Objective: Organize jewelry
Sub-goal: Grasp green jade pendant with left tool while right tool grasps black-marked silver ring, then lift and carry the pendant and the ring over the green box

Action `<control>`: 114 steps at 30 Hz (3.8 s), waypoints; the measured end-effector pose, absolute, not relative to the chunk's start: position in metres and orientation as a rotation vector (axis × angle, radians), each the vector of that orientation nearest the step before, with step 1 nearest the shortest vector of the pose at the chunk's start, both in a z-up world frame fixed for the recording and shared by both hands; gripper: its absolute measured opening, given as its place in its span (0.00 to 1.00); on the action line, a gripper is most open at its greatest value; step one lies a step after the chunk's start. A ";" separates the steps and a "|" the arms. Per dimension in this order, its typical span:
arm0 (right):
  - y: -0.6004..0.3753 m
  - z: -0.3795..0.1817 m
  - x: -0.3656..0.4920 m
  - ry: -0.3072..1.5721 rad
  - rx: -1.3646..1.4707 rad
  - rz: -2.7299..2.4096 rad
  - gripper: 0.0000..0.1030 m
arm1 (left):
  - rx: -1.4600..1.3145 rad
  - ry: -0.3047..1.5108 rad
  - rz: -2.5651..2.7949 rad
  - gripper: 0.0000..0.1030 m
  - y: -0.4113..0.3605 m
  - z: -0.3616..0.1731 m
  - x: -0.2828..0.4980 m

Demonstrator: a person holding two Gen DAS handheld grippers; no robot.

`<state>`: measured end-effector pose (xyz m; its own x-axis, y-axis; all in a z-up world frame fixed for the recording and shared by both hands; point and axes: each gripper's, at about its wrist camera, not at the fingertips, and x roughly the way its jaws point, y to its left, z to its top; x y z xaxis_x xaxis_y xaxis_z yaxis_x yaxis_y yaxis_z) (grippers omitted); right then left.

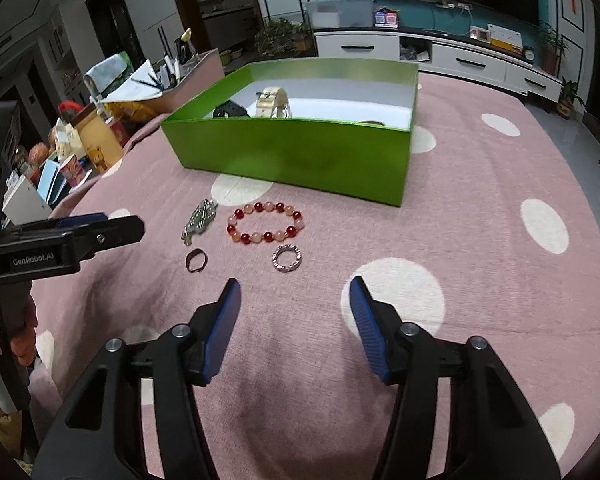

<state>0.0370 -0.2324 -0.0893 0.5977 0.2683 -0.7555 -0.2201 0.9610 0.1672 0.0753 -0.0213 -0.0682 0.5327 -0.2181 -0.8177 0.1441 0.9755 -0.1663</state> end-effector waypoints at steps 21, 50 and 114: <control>-0.209 -0.116 0.070 0.927 -0.029 0.306 0.33 | -0.016 1.009 -0.286 0.46 -0.054 -0.096 0.113; -0.214 -0.107 0.072 0.868 -0.043 0.277 0.20 | -0.051 0.971 -0.321 0.09 -0.048 -0.097 0.112; -0.224 -0.014 0.073 0.640 -0.052 0.273 0.20 | -0.090 0.786 -0.265 0.09 -0.018 0.009 0.134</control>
<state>0.0726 -0.2240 -0.0138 0.7672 0.2358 -0.5965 -0.2677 0.9628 0.0363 0.1339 -0.0183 0.0087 0.6753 -0.2686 -0.6869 0.2020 0.9631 -0.1780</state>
